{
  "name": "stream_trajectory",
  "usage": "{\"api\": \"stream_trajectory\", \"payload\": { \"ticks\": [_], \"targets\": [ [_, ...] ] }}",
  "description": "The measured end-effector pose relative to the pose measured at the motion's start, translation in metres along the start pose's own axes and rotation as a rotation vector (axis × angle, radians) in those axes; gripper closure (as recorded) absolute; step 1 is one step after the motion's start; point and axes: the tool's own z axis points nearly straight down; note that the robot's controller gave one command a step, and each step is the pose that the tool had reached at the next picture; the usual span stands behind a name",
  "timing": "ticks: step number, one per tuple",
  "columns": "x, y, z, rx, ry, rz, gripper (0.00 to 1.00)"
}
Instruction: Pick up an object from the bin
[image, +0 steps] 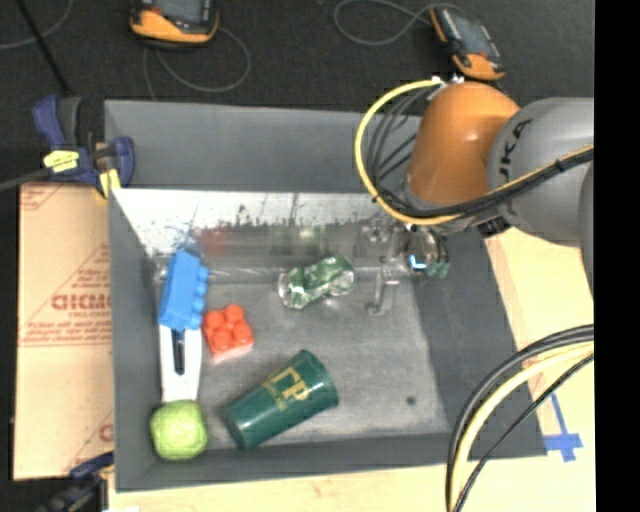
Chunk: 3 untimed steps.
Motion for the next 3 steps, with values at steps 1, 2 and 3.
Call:
{"api": "stream_trajectory", "payload": {
  "ticks": [1, 2, 3],
  "targets": [
    [-0.001, 0.000, -0.005, 0.001, -0.008, -0.001, 0.00],
    [-0.011, 0.040, 0.062, 0.002, -0.013, -0.082, 0.00],
    [-0.011, 0.052, 0.066, 0.002, -0.010, -0.163, 0.00]
  ]
}}
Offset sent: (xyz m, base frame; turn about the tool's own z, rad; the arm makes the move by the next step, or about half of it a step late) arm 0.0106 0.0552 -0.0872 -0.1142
